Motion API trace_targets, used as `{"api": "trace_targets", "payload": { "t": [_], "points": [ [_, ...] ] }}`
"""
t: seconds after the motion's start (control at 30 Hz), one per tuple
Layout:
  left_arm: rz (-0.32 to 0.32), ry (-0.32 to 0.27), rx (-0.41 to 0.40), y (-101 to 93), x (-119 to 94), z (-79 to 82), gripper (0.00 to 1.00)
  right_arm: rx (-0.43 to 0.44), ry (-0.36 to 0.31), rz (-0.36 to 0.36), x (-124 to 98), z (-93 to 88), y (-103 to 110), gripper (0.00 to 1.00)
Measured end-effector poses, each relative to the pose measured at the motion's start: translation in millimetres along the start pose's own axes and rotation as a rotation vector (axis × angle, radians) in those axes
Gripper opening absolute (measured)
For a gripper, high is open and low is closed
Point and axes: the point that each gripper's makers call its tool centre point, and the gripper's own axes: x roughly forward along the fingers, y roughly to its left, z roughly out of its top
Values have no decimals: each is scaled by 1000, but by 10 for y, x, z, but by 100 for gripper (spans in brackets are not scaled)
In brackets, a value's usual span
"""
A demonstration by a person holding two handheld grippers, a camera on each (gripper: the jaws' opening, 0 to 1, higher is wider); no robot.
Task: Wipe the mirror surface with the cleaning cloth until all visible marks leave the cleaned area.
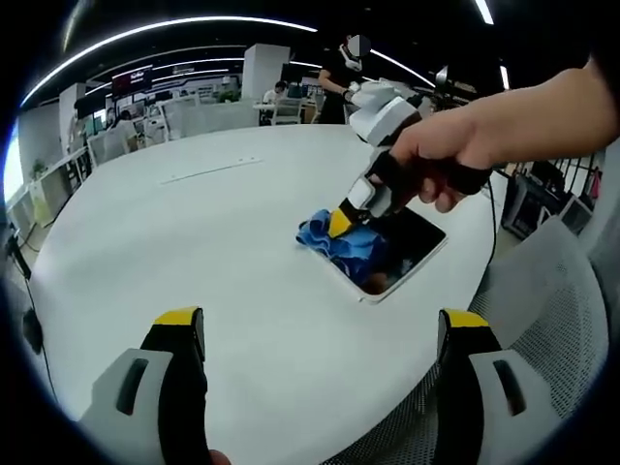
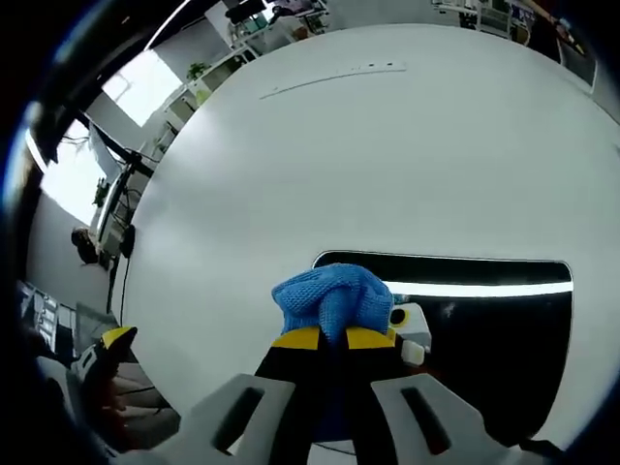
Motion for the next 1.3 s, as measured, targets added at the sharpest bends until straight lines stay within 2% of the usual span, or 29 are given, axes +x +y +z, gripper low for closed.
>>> {"api": "trace_targets", "payload": {
  "t": [0.37, 0.8, 1.3],
  "points": [
    [-3, 1, -5, -8, 3, 3, 99, 0, 38, 10, -71, -186, 110, 2],
    [4, -14, -16, 12, -13, 33, 99, -8, 22, 44, -55, -153, 87, 2],
    [1, 13, 1, 0, 8, -18, 99, 24, 9, 75, -78, -140, -4, 2]
  ]
}}
